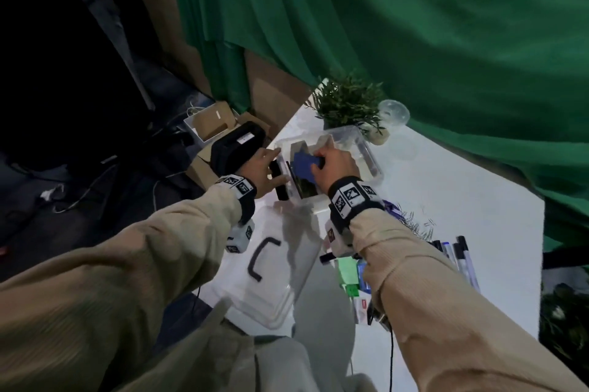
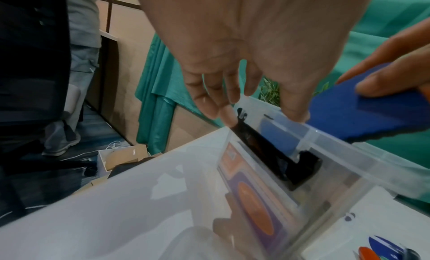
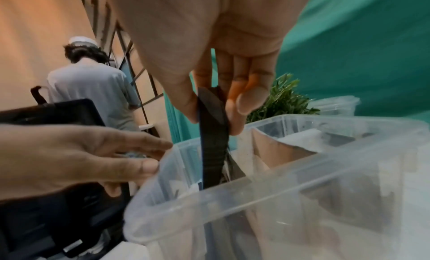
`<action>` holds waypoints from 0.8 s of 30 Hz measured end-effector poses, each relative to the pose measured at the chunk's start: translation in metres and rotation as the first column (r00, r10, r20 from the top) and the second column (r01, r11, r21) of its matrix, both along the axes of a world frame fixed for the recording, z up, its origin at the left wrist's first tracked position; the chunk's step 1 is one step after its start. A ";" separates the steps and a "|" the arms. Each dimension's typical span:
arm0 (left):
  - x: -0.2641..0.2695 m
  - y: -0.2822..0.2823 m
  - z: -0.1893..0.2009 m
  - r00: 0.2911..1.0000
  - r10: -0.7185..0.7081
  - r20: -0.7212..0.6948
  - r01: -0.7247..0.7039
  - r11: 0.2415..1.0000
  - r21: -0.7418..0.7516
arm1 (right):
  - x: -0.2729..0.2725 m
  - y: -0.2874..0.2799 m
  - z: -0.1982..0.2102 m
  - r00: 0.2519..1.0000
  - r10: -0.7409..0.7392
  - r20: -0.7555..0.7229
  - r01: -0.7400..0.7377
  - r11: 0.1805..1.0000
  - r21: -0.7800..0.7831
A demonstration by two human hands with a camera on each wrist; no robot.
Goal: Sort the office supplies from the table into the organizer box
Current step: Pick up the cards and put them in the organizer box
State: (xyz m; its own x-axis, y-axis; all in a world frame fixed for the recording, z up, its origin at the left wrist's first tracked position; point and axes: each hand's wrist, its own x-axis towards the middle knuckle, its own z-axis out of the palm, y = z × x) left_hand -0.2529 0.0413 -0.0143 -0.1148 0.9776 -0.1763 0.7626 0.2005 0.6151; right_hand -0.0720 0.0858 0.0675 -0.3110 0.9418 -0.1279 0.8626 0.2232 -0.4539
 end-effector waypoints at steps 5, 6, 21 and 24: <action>-0.020 -0.001 -0.009 0.996 -0.080 -0.048 0.080 0.997 0.003 | -0.013 0.005 -0.007 0.994 0.027 0.102 -0.027 1.000 -0.004; -0.023 -0.001 -0.011 0.993 -0.098 -0.064 0.099 0.995 0.004 | -0.014 0.006 -0.006 0.993 0.036 0.109 -0.036 0.999 -0.003; -0.026 -0.004 -0.009 0.990 -0.081 -0.117 0.087 0.995 0.044 | -0.043 -0.005 0.000 0.977 0.080 0.198 -0.107 0.986 0.127; -0.026 -0.006 -0.010 0.992 -0.074 -0.105 0.080 0.995 0.052 | -0.041 -0.013 -0.001 0.975 0.094 0.201 -0.119 0.986 0.118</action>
